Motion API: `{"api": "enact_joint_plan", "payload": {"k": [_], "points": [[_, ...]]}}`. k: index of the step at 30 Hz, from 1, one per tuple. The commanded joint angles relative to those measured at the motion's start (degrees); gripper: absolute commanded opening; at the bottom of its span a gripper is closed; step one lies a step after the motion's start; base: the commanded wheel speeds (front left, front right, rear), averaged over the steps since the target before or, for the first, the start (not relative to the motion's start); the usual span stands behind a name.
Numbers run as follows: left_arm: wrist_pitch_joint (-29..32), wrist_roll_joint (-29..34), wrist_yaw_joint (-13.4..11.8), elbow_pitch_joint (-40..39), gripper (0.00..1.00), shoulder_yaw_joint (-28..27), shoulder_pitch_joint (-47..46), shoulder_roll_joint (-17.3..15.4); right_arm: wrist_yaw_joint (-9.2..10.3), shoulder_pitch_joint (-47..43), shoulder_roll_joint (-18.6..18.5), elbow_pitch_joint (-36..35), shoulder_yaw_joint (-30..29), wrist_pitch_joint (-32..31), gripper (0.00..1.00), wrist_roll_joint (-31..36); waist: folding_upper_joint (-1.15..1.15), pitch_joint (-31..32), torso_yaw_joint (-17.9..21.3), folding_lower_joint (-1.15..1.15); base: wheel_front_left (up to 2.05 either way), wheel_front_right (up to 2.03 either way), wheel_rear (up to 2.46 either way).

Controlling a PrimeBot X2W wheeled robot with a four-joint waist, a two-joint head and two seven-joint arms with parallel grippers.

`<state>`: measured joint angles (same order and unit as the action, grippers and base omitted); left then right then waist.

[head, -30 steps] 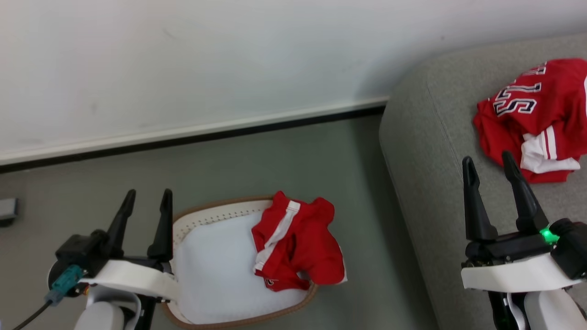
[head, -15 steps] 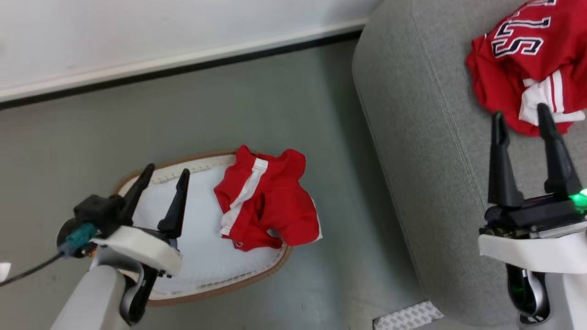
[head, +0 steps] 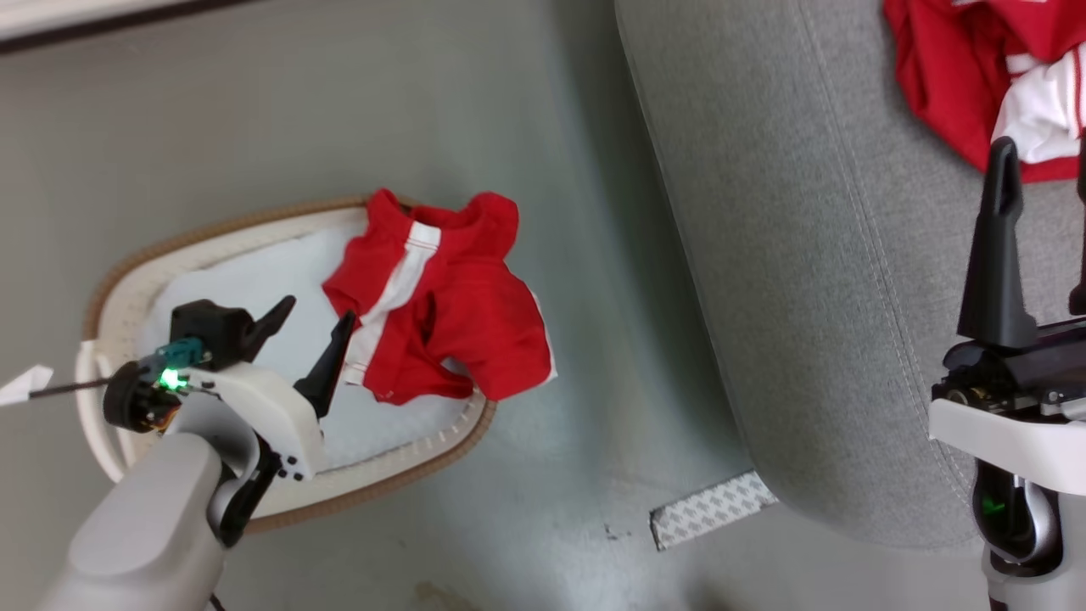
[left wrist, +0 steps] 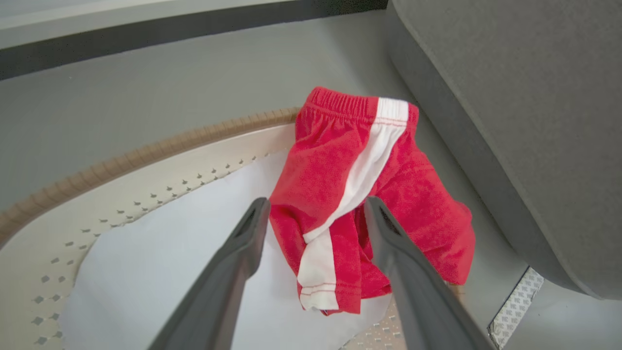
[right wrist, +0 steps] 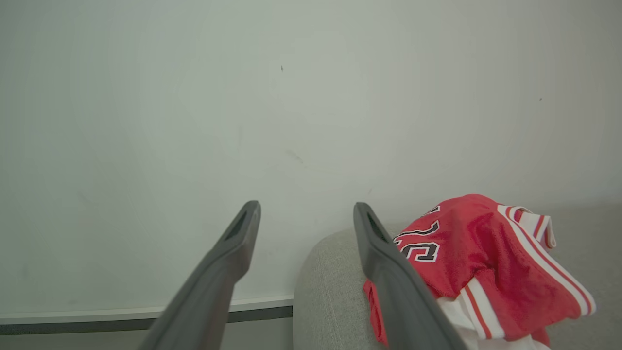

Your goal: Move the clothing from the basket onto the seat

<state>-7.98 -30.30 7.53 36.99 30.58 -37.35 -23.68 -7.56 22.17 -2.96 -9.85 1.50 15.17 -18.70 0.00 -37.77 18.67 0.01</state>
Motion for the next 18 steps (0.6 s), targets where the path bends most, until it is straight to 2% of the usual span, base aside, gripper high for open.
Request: {"api": "enact_joint_plan", "payload": {"k": [1, 13, 18], "points": [[1.00, -1.74, -0.09, 0.99, 1.00, 1.44, -1.17, -0.86, 0.15, 0.11, 0.09, -0.68, -0.48, -0.04, 1.00, -0.66, 0.00, -2.39, 1.40, -0.01, 0.00, 0.00, 0.00], [7.63, -8.38, -0.10, 7.04, 1.00, 14.01, -9.14, -6.32, 0.15, 1.07, 0.11, -3.44, 0.20, -0.04, 1.00, -4.51, 0.00, -9.38, 5.16, -0.01, 0.00, 0.00, 0.00], [9.23, -10.22, -0.10, 9.08, 1.00, 17.32, -12.46, -6.93, 0.15, 1.42, 0.11, -3.32, 1.23, -0.04, 1.00, -6.07, 0.00, -11.05, 6.44, -0.01, 0.00, 0.00, 0.00]]}}
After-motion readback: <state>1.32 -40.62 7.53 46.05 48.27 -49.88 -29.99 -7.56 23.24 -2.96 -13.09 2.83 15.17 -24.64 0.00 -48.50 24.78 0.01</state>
